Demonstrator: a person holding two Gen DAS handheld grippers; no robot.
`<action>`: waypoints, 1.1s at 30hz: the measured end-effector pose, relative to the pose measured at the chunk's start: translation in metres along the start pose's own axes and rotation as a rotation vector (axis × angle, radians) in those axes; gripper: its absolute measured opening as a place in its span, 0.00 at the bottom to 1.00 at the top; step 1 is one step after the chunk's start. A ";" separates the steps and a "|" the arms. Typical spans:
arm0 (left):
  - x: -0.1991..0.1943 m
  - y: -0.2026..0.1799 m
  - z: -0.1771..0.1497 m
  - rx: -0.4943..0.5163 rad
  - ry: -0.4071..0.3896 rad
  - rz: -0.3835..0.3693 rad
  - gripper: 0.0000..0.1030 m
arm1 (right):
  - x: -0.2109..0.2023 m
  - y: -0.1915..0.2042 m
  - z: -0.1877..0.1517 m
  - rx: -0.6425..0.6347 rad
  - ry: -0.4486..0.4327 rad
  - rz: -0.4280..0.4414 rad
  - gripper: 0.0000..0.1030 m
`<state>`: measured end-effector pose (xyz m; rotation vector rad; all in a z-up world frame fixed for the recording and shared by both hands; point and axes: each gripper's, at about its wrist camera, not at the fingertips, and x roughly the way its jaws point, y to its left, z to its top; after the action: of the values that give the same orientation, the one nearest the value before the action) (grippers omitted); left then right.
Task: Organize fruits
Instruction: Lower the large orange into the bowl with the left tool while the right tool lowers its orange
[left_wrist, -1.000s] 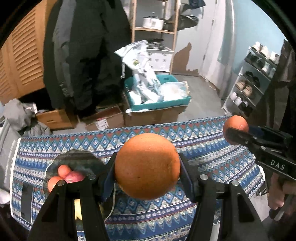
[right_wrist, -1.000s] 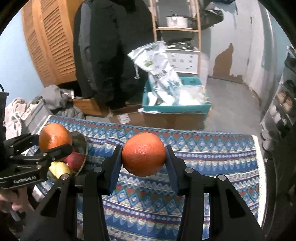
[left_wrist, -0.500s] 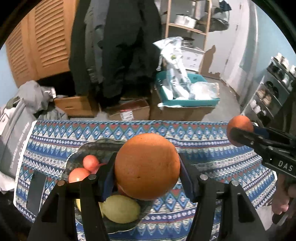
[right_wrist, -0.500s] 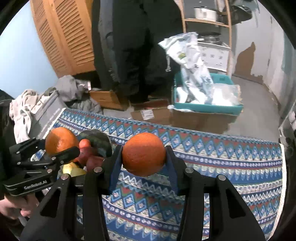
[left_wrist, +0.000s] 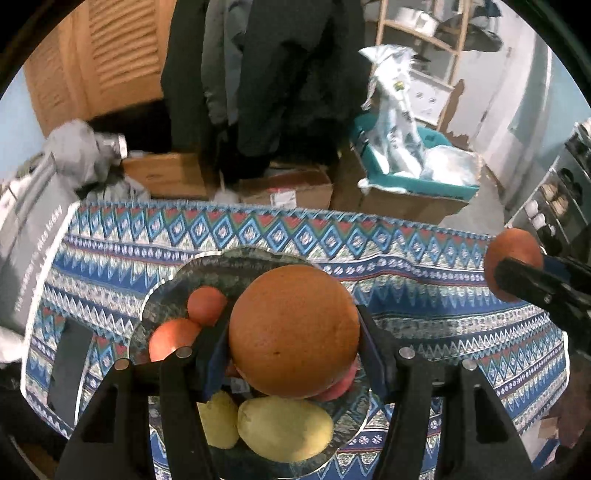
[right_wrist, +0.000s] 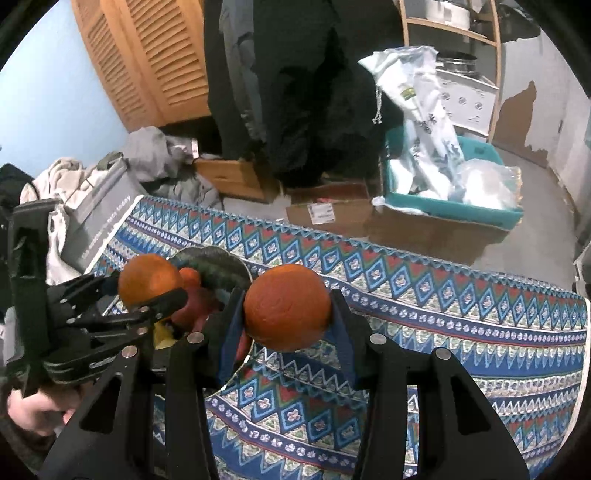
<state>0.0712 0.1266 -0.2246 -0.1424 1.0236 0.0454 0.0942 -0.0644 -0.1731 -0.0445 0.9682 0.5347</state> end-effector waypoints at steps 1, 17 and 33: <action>0.004 0.004 0.000 -0.016 0.013 -0.007 0.61 | 0.003 0.002 0.000 -0.002 0.005 0.000 0.44; 0.031 0.013 -0.005 -0.001 0.080 0.007 0.62 | 0.039 0.018 0.002 -0.030 0.074 0.009 0.44; -0.010 0.051 -0.011 -0.111 0.030 0.003 0.71 | 0.053 0.033 0.001 -0.042 0.111 0.030 0.44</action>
<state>0.0516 0.1758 -0.2270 -0.2436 1.0517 0.1030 0.1036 -0.0134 -0.2081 -0.0981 1.0671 0.5850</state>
